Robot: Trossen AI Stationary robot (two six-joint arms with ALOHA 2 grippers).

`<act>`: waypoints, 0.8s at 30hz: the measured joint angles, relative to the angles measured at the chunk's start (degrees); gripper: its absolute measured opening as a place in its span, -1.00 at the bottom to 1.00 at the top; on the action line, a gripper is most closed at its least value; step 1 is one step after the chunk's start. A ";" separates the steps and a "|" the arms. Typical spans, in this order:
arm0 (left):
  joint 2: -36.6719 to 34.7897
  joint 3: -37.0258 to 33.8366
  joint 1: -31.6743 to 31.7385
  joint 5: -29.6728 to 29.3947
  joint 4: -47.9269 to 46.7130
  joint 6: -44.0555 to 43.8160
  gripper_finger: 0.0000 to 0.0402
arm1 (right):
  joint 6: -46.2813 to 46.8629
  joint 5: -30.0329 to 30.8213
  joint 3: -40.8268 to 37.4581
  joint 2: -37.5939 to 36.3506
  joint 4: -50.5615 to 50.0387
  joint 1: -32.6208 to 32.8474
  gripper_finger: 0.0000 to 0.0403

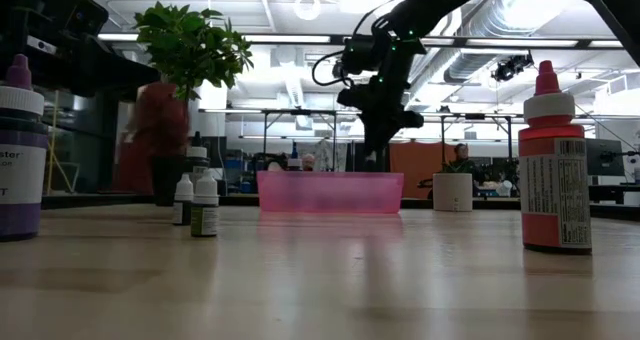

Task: Pick & Place food coloring
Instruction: Put the small black food coloring bottle into the red bin

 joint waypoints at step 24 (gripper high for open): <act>0.01 0.00 0.00 0.02 0.00 0.00 -1.00 | 3.81 4.28 0.17 7.25 3.38 -0.02 -0.80</act>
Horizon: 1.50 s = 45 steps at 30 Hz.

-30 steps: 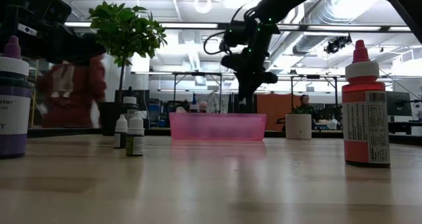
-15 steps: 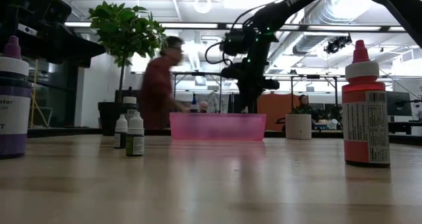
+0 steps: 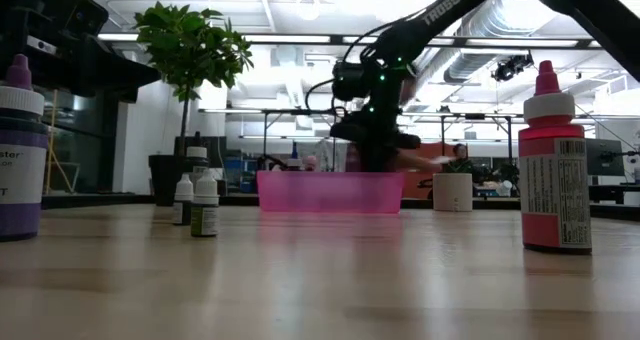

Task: Pick & Place food coloring
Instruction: Put the small black food coloring bottle into the red bin

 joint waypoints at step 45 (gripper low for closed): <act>0.00 0.00 -0.01 -0.02 0.00 0.02 -1.00 | -4.64 3.64 0.07 0.89 3.59 0.26 -0.53</act>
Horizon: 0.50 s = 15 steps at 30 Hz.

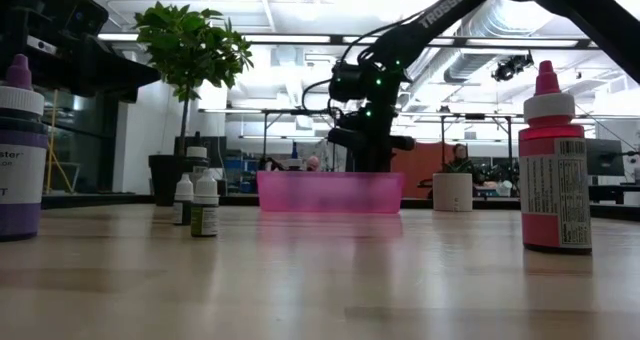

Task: Pick & Place food coloring
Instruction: Put the small black food coloring bottle into the red bin

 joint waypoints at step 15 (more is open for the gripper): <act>0.01 0.01 -0.01 0.00 0.01 -0.01 -1.00 | -7.62 -0.05 0.02 -9.49 -0.41 1.05 -0.53</act>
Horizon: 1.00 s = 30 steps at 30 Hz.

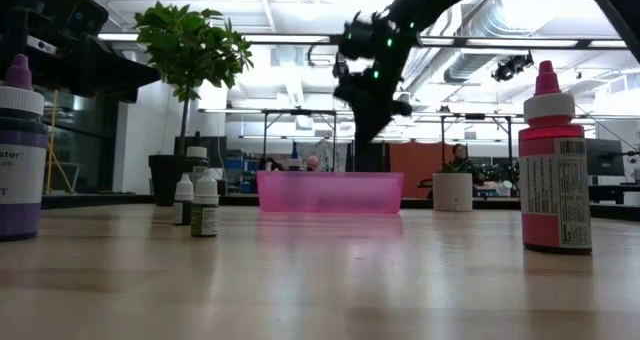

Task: Pick & Place food coloring
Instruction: Put the small black food coloring bottle into the red bin

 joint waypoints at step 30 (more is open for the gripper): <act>0.00 -0.01 -0.01 0.00 -0.02 0.01 -1.00 | -11.40 6.81 0.02 -15.98 8.22 22.84 0.40</act>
